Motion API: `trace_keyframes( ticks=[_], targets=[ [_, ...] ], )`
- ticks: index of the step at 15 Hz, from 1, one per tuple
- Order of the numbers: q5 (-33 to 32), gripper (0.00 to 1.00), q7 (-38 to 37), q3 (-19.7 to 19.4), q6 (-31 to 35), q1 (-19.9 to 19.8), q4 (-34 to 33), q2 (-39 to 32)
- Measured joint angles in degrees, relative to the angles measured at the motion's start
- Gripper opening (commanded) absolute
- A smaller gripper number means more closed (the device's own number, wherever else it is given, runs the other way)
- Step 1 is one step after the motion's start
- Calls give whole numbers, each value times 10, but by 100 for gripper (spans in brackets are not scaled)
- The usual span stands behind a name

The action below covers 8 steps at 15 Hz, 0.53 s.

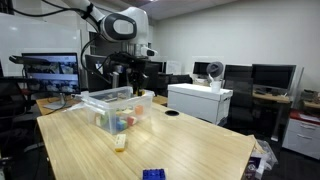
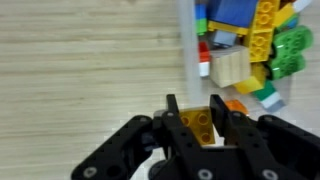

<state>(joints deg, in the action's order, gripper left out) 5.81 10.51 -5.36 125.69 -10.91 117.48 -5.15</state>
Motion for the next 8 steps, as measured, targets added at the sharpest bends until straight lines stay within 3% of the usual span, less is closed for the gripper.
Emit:
trace_keyframes(
  ticks=[1, 2, 4, 8],
  targets=[
    [18, 12, 16, 8, -2, 11, 13, 24],
    [34, 62, 36, 13, -8, 22, 28, 47],
    [43, 68, 62, 15, -22, 39, 59, 80],
    [37, 95, 72, 1, -27, 44, 88, 92]
  ],
)
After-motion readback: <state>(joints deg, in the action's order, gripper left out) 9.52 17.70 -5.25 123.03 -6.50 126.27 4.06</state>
